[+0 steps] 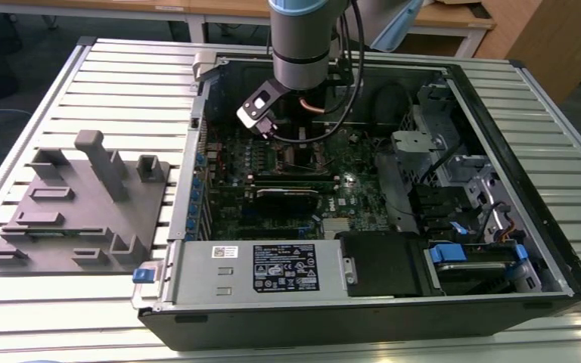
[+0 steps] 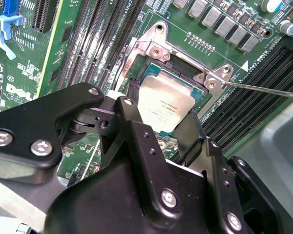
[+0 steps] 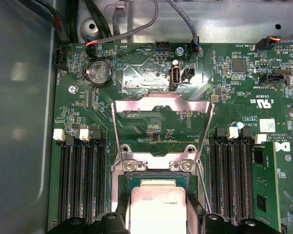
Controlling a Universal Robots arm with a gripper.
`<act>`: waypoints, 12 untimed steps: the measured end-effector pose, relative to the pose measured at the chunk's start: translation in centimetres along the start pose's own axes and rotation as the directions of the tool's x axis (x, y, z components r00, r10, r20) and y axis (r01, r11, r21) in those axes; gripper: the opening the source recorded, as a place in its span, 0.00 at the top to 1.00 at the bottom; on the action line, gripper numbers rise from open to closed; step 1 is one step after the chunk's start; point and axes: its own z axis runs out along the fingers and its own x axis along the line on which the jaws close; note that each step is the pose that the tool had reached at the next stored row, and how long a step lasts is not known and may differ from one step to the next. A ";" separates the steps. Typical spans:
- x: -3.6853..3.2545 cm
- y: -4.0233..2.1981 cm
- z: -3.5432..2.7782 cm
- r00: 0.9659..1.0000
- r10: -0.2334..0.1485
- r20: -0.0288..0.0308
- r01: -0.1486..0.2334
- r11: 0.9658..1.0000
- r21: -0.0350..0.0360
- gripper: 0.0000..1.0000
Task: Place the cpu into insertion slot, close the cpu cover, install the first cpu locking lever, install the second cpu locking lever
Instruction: 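Place the cpu into insertion slot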
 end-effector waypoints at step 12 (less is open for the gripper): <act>0.01 0.02 -0.17 1.000 0.000 0.000 0.000 1.000 -0.001 0.46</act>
